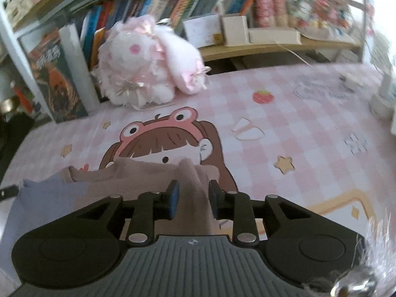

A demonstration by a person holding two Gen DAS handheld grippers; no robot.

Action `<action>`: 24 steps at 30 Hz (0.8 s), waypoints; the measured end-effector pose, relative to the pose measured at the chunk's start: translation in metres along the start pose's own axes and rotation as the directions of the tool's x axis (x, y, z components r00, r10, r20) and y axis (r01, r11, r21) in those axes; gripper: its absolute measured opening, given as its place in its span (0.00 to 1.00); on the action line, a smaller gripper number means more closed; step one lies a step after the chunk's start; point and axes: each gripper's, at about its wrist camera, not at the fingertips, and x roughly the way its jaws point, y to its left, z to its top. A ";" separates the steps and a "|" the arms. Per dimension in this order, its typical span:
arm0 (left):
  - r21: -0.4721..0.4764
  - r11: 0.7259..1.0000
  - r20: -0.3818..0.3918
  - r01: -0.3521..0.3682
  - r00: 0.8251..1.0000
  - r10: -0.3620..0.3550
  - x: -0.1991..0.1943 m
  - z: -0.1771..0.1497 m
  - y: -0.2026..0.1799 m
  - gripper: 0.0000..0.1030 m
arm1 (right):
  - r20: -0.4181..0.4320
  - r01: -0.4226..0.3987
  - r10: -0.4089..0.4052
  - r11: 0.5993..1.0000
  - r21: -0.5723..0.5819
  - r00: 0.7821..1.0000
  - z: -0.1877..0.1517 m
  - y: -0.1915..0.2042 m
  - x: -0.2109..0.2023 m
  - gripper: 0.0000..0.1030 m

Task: Fold clothes
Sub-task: 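Lay the folded sides down and open both grippers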

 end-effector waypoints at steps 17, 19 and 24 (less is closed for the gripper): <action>-0.097 0.993 -0.003 -0.065 0.998 0.065 0.004 -0.001 0.014 0.13 | -0.016 0.036 -0.034 0.991 0.132 0.999 -0.008 -0.017 0.013 0.19; -0.092 0.992 -0.016 -0.084 0.996 0.083 0.005 -0.001 0.015 0.28 | -0.007 0.061 -0.061 0.988 0.140 0.998 -0.009 -0.021 0.002 0.34; -0.204 0.979 -0.044 -0.001 0.999 -0.008 -0.022 -0.025 0.035 0.50 | -0.039 -0.001 0.008 0.982 0.188 0.999 -0.027 -0.039 -0.023 0.38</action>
